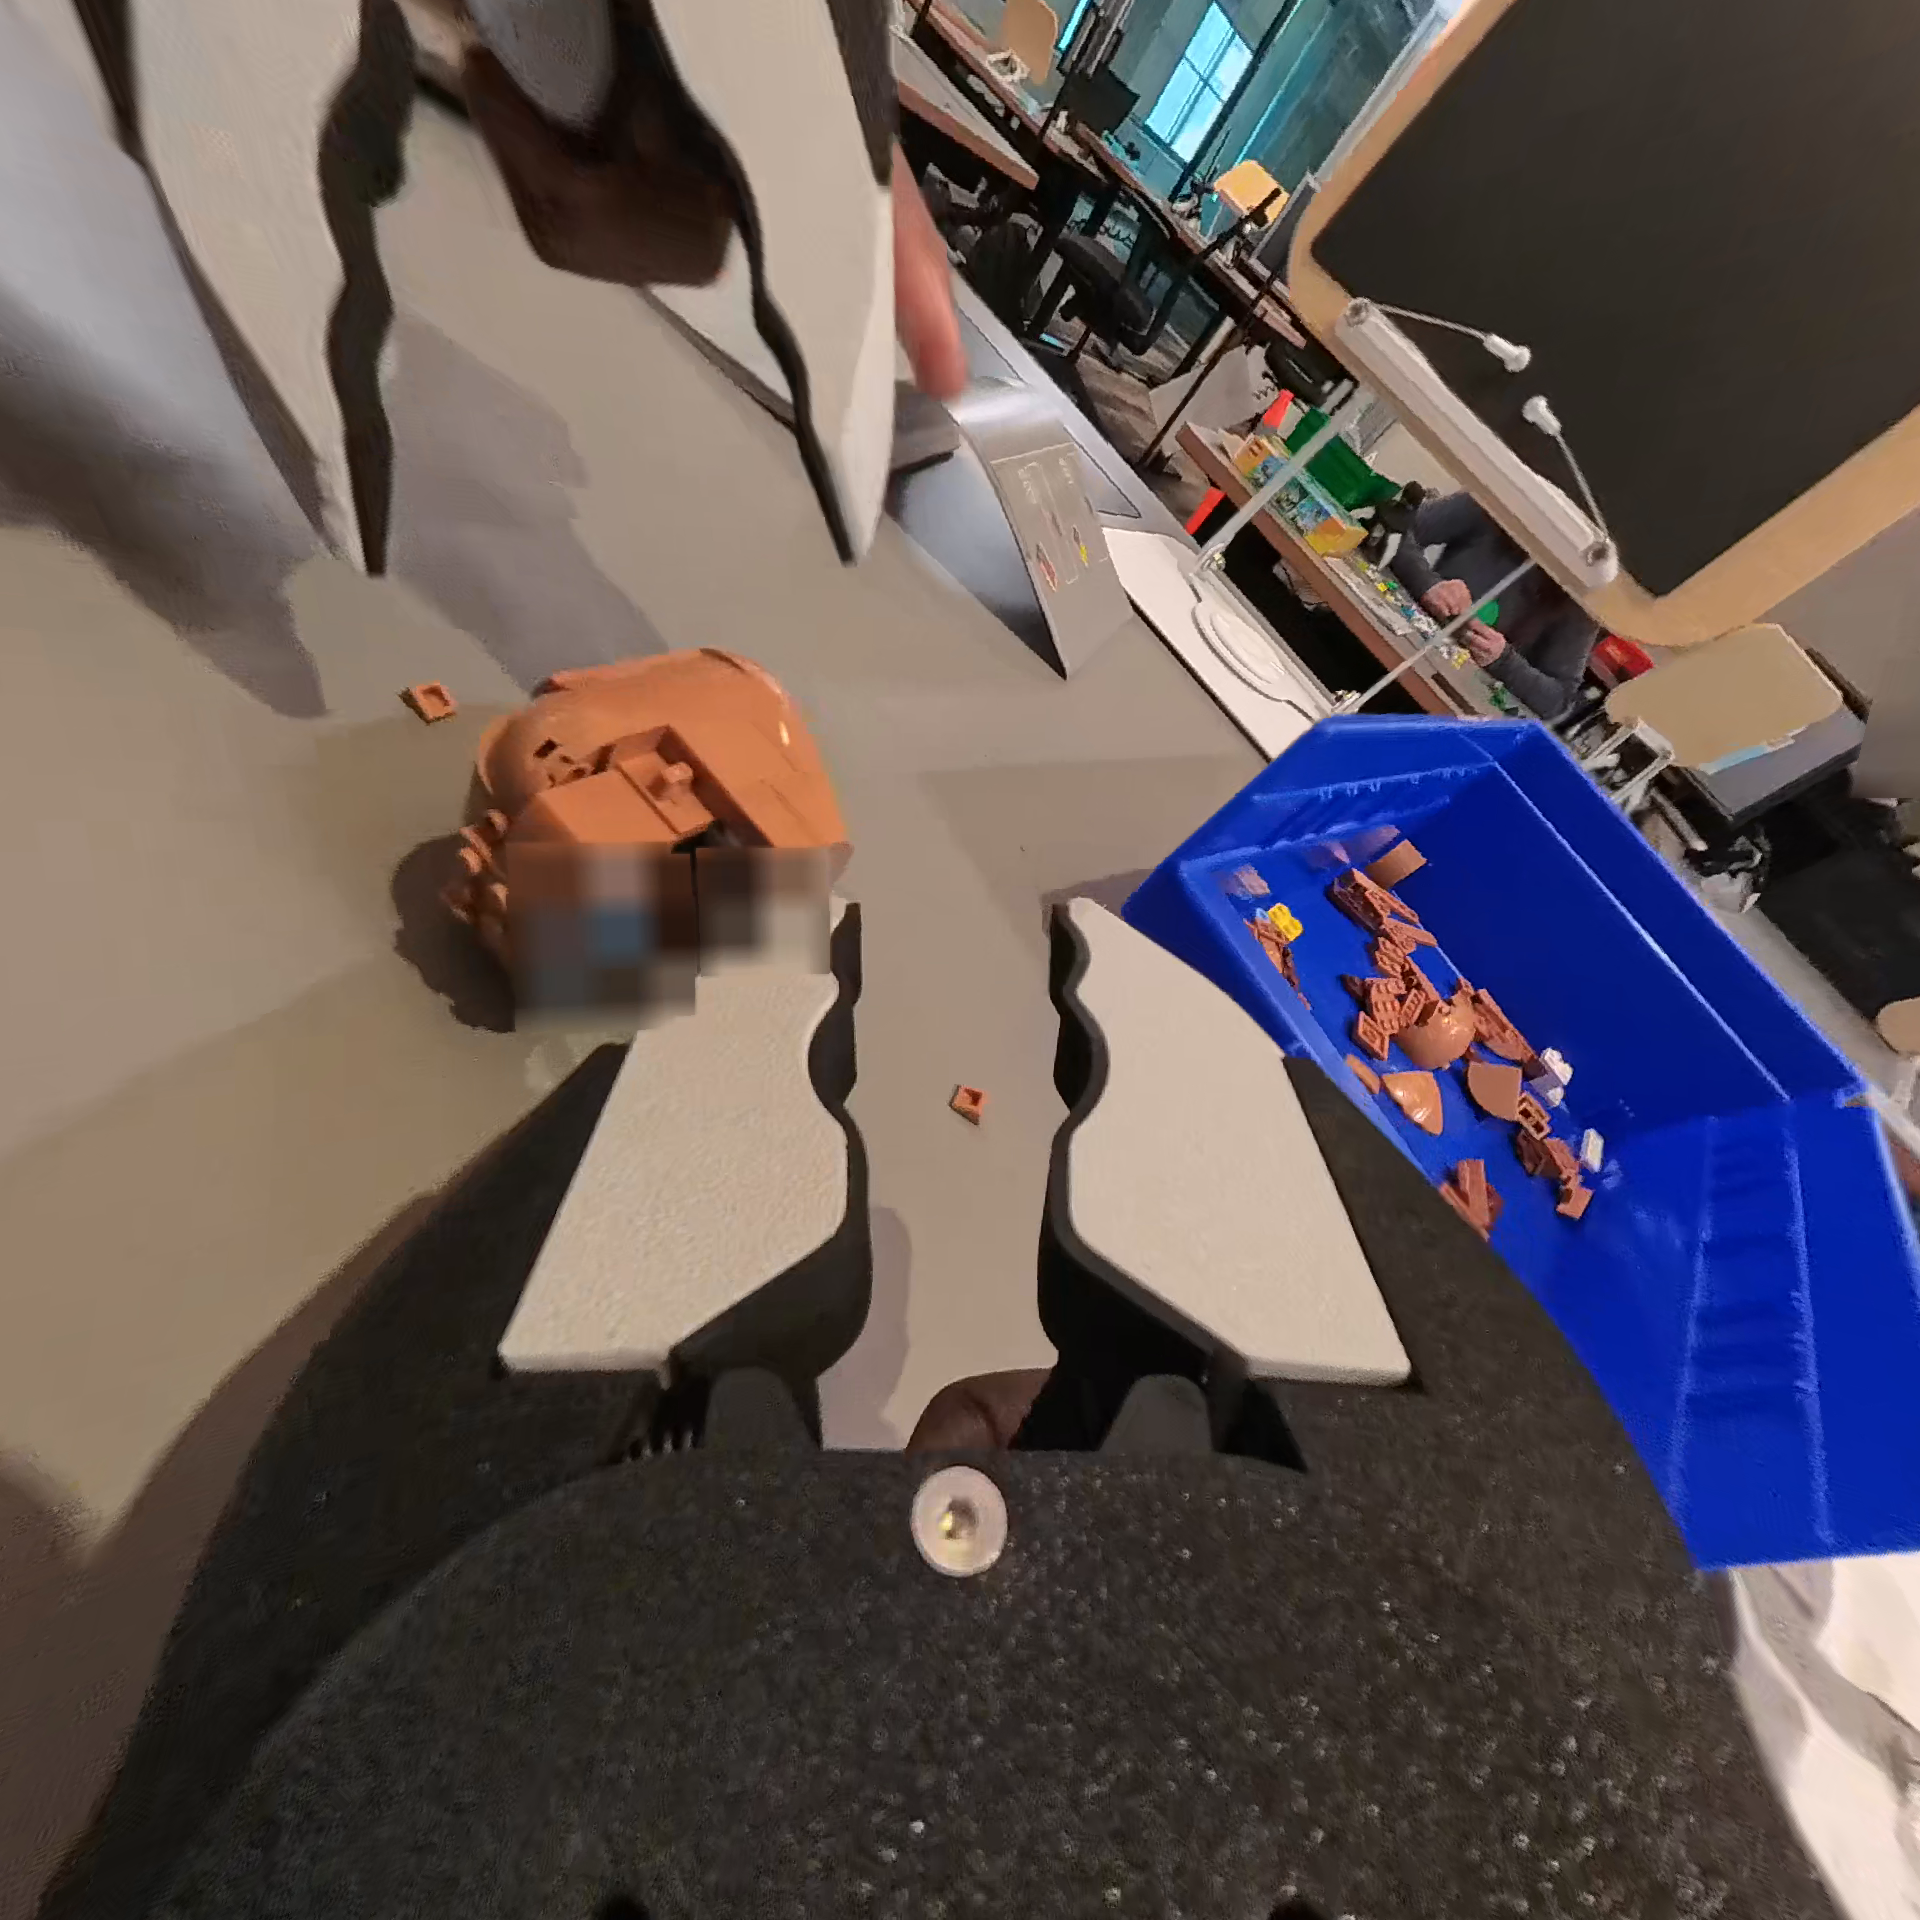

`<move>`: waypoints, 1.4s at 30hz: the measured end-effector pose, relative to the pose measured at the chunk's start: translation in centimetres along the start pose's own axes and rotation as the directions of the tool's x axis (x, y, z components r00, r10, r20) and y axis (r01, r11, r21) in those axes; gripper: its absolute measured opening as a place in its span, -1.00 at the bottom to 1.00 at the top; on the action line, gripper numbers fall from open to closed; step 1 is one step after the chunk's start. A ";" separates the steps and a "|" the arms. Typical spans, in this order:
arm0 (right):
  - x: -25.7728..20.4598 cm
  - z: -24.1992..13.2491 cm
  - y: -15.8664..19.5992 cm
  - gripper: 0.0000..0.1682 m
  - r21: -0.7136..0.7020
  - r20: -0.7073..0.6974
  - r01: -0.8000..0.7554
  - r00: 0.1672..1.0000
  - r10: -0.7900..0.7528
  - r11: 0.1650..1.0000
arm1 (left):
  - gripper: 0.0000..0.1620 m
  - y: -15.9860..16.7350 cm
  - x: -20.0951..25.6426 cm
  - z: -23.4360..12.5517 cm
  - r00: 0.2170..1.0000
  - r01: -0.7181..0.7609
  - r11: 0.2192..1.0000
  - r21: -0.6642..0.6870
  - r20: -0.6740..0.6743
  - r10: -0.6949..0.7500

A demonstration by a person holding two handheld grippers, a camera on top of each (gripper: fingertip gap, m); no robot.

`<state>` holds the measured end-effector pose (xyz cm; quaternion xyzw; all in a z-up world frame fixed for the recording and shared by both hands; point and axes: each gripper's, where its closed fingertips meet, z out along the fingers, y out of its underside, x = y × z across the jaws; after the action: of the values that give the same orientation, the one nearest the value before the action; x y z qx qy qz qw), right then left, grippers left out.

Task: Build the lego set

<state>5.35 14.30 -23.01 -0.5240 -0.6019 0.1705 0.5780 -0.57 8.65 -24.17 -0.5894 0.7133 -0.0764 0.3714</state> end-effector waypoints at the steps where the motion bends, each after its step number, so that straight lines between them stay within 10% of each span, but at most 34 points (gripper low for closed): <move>1: 0.3 -0.2 0.0 -0.59 0.009 -0.002 -0.023 1.000 0.023 1.000 | 0.06 0.1 -0.2 0.6 0.996 -0.072 0.997 -0.041 -0.063 0.070; 12: 3.5 -1.1 1.3 -0.64 0.075 -0.086 -0.155 0.983 0.161 0.985 | 0.09 0.2 1.0 5.5 0.686 -0.453 0.891 0.026 -0.629 0.367; 23: 3.5 -1.0 0.8 -0.66 0.095 -0.080 -0.153 0.984 0.161 0.984 | -0.06 -0.7 1.6 4.8 0.780 0.304 0.951 0.048 -0.586 -0.220; 29: 2.6 -0.7 -1.3 -0.64 0.150 -0.009 -0.201 0.979 0.204 0.968 | -0.06 -1.4 -0.9 3.1 0.619 0.769 0.599 0.225 -0.499 -0.607; 36: 0.4 1.7 -5.2 -0.40 0.210 0.077 -0.152 0.987 0.138 0.966 | -0.06 -0.4 -6.6 -3.1 0.275 0.822 -0.114 0.558 -0.564 -0.778; 42: -1.4 5.4 -8.1 0.09 0.199 0.030 0.189 0.980 -0.199 0.962 | -0.06 -1.0 -6.4 -4.4 0.225 0.791 -0.235 0.565 -0.626 -0.746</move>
<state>-3.24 12.10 -18.65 -0.3987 -0.6449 0.1842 0.6254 -2.34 12.70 -17.69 -0.6277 0.0462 -0.6345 0.4486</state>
